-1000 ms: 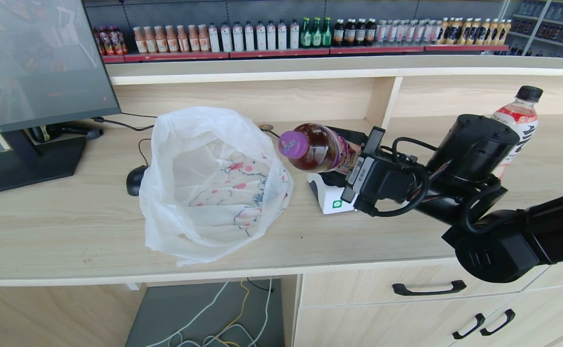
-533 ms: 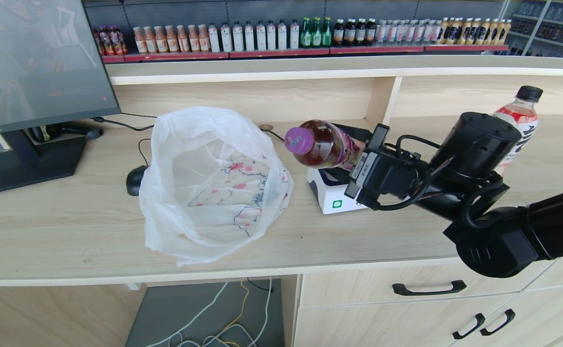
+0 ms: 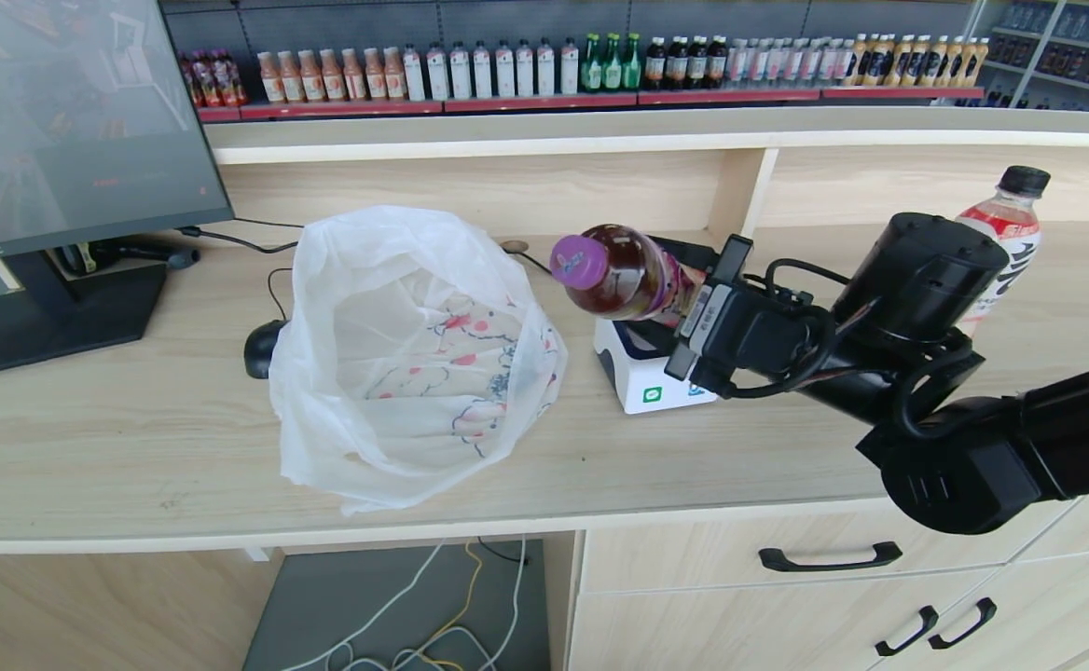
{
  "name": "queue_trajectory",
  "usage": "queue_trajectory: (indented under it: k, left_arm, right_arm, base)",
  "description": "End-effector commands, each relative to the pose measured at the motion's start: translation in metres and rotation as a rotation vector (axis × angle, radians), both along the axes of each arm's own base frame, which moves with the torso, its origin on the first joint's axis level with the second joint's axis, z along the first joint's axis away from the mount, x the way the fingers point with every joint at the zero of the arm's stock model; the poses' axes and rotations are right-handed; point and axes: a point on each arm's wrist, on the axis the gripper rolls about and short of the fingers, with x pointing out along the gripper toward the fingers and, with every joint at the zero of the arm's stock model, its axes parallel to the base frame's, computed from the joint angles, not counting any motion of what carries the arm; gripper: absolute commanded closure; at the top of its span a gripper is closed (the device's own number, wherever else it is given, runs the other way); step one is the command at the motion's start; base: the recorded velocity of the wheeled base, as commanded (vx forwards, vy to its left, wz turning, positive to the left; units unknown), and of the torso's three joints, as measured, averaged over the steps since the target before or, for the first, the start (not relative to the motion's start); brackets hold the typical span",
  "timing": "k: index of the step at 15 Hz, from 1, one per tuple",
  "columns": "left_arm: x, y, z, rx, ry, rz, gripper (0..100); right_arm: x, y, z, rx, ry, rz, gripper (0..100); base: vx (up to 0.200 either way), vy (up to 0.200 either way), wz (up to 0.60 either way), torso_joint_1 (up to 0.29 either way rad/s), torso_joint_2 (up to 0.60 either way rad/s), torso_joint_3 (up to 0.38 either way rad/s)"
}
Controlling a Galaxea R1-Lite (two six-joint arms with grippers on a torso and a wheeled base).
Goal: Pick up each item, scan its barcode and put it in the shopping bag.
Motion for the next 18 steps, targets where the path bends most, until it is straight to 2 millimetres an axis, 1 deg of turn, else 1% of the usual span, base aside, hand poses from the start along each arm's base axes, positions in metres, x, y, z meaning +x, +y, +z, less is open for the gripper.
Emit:
queue_trajectory:
  k: [1,2,3,4,5,8,10,11,12,14,15,17,18]
  left_arm:
    - [0.000,0.000,0.000,0.000,-0.001,0.001,0]
    - [0.000,0.000,0.000,0.000,-0.001,0.001,0]
    - [0.000,0.000,0.000,0.000,-0.001,0.001,0]
    - [0.000,0.000,0.000,0.000,-0.001,0.001,0]
    - [0.000,0.000,0.000,0.000,-0.001,0.001,0]
    - [0.000,0.000,0.000,-0.001,-0.001,0.001,0]
    - [0.000,0.000,0.000,0.000,-0.001,0.001,0]
    - [0.000,0.000,0.000,0.000,-0.001,0.001,0]
    - [0.000,0.000,0.000,0.000,-0.001,0.001,0]
    - [0.000,0.000,0.000,0.000,-0.001,0.001,0]
    - [0.000,0.000,0.000,0.000,-0.001,0.001,0]
    - [0.000,0.000,0.000,0.002,-0.001,-0.001,0]
    - [0.000,0.000,0.000,0.002,-0.001,-0.001,0]
  right_arm:
    - [-0.003,0.000,0.015,0.034,-0.016,0.008,100]
    - [-0.005,-0.001,0.019,0.045,-0.016,0.010,100]
    - [-0.008,-0.003,0.030,0.082,-0.006,0.019,100]
    - [-0.011,-0.004,0.032,0.100,0.016,0.021,100]
    - [-0.015,-0.007,0.030,0.138,0.089,0.015,100]
    - [-0.024,-0.015,0.045,0.272,0.188,0.005,100]
    - [-0.033,-0.021,0.047,0.342,0.274,0.033,100]
    - [-0.033,-0.021,0.047,0.342,0.274,0.033,100]
    - [-0.041,-0.036,0.048,0.415,0.336,0.039,100]
    - [-0.046,-0.049,0.044,0.515,0.378,0.060,100]
    - [-0.047,-0.052,0.042,0.540,0.381,0.068,100]
    - [-0.055,-0.064,0.019,0.673,0.452,0.015,100]
    - [-0.056,-0.067,0.014,0.721,0.463,0.002,100]
  base:
    - [0.000,0.000,0.00,0.000,0.00,0.000]
    - [0.000,0.000,0.00,0.000,0.00,0.000]
    - [0.000,0.000,0.00,0.000,0.00,0.000]
    - [0.000,0.000,0.00,0.000,0.00,0.000]
    - [0.000,0.000,0.00,0.000,0.00,0.000]
    - [0.000,0.000,0.00,0.000,0.00,0.000]
    - [0.000,0.000,0.00,0.000,0.00,0.000]
    - [0.000,0.000,0.00,0.000,0.00,0.000]
    - [0.000,0.000,0.00,0.000,0.00,0.000]
    - [0.000,0.000,0.00,0.000,0.00,0.000]
    - [0.000,0.000,0.00,0.000,0.00,0.000]
    - [0.000,0.000,0.00,0.000,0.00,0.000]
    - [0.000,0.000,0.00,0.000,0.00,0.000]
